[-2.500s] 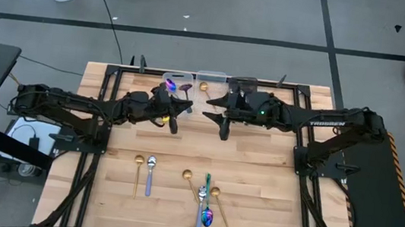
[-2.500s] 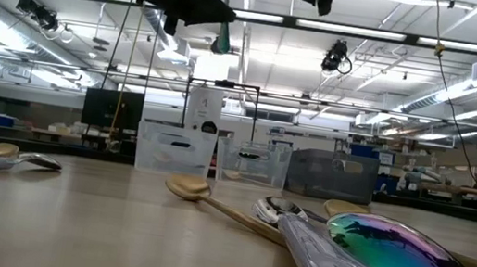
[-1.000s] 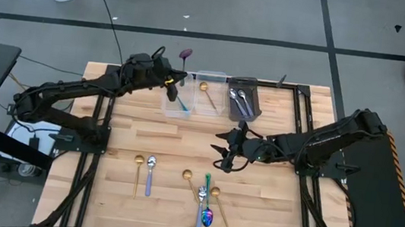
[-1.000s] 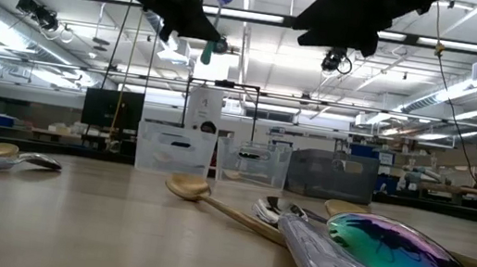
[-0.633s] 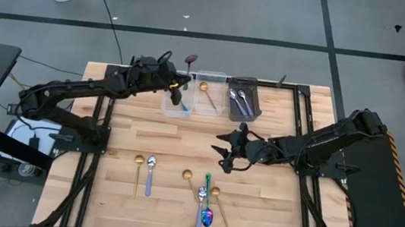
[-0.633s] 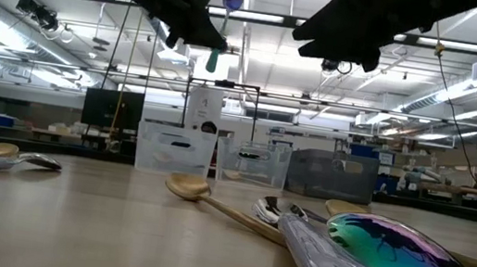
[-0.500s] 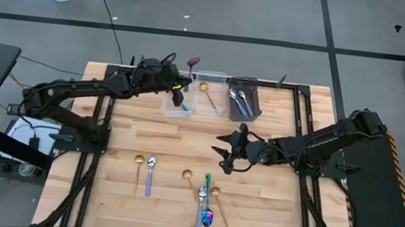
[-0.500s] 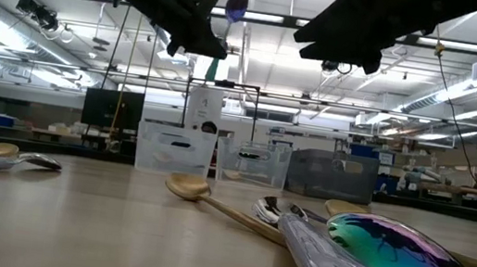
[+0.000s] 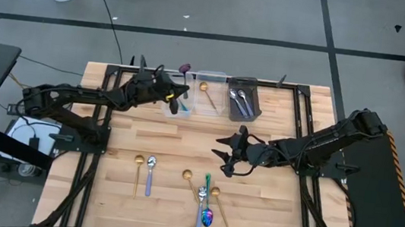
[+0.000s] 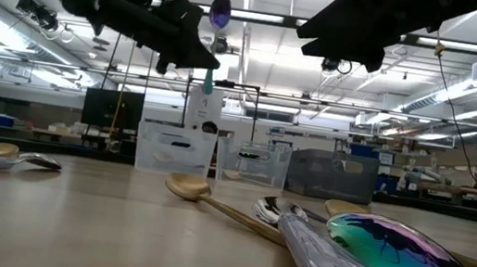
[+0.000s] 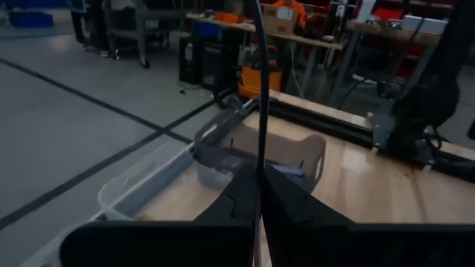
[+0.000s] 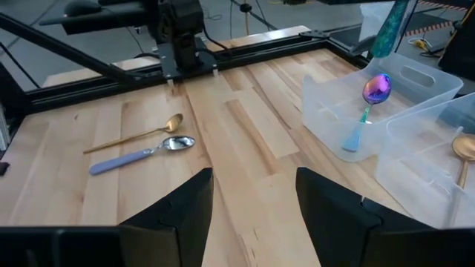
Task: Sort silverware by color (type)
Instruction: Put the blue spoon into the left transparent bin
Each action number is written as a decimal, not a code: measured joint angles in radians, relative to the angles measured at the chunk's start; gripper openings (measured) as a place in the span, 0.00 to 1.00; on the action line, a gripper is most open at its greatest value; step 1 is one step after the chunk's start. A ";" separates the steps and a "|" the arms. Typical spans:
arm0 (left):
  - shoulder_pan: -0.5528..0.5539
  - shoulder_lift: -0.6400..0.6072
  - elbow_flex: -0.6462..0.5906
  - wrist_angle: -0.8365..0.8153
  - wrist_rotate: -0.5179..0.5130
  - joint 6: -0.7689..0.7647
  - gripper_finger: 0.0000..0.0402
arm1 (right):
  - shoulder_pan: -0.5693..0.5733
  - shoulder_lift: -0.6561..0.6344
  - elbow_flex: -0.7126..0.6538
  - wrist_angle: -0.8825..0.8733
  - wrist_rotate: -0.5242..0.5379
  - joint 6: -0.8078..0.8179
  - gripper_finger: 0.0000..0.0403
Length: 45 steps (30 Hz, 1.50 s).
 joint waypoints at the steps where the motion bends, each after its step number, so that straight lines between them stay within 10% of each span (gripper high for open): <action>1: 0.004 0.000 -0.007 0.007 0.000 -0.009 0.04 | 0.000 0.000 0.000 0.000 0.000 0.000 0.50; 45: 0.090 0.141 -0.176 0.384 -0.008 -0.235 0.04 | 0.015 0.000 0.000 0.008 0.000 0.004 0.50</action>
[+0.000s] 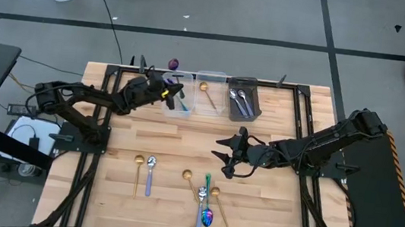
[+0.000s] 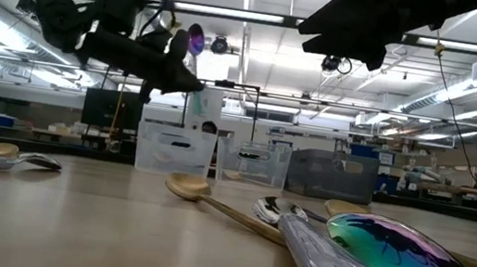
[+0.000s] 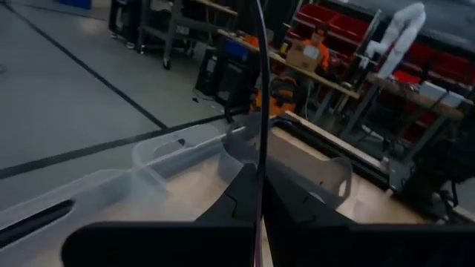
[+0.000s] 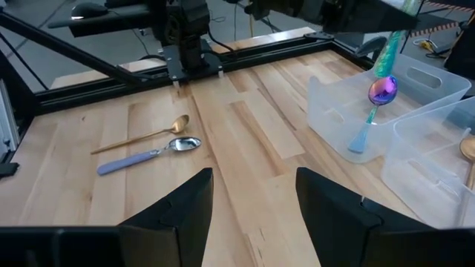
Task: Sort silverware by color (type)
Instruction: Put the blue spoon into the left transparent bin
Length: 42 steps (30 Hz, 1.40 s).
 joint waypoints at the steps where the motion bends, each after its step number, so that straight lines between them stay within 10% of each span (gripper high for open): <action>1: 0.008 0.000 -0.012 0.006 0.001 -0.015 0.04 | 0.000 0.000 0.000 0.000 0.001 0.000 0.50; 30: 0.053 0.001 -0.038 0.033 -0.017 -0.124 0.04 | -0.110 0.000 0.001 0.052 -0.004 -0.055 0.50; 42: 0.022 0.208 -0.036 0.171 -0.120 -0.363 0.04 | -0.108 0.000 0.001 0.047 -0.020 -0.064 0.50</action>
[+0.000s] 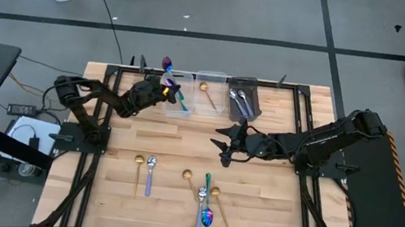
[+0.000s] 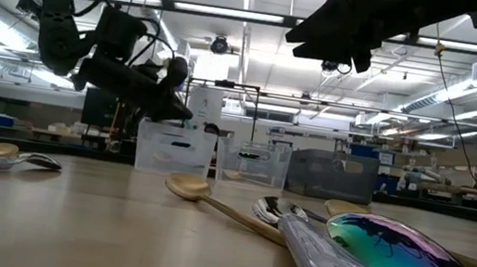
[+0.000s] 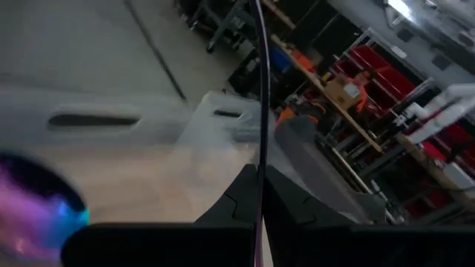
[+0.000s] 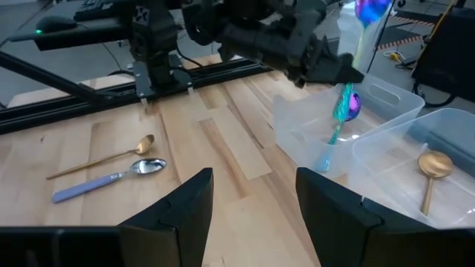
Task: Sort silverware by color (type)
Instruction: Put the blue spoon into the left transparent bin
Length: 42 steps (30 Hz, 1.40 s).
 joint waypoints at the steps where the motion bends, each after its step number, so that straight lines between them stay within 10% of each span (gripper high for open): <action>1: -0.006 0.015 0.002 -0.002 -0.008 -0.017 0.04 | 0.000 0.000 0.000 0.000 -0.005 0.000 0.50; 42: -0.070 0.079 0.046 -0.168 -0.009 -0.077 0.14 | 0.001 0.000 0.000 -0.003 -0.036 -0.008 0.50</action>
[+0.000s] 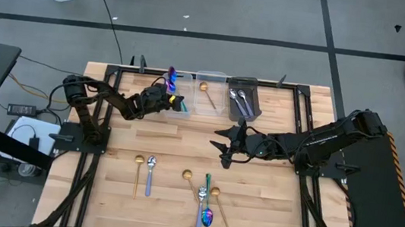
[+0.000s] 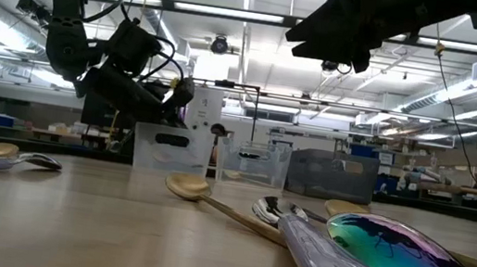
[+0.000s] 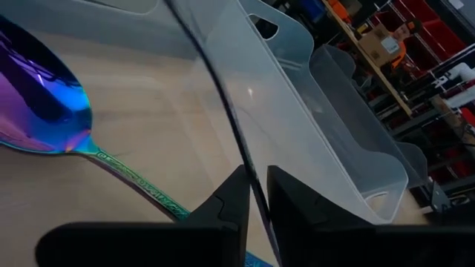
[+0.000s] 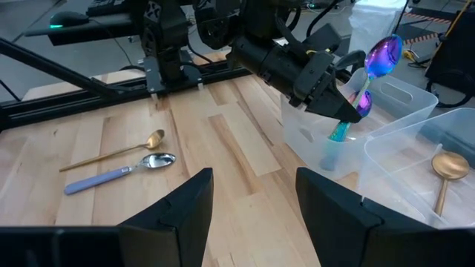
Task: Sort silverware by color (type)
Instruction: Put the blue spoon into the left transparent bin
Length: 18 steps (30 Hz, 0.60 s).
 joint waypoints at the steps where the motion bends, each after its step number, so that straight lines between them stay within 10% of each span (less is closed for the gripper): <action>1: 0.000 0.000 0.000 -0.001 0.000 0.001 0.15 | 0.000 0.000 0.000 0.000 0.000 0.000 0.50; 18: 0.000 -0.002 0.000 -0.022 -0.001 0.013 0.28 | 0.000 0.000 0.000 0.000 0.000 -0.018 0.50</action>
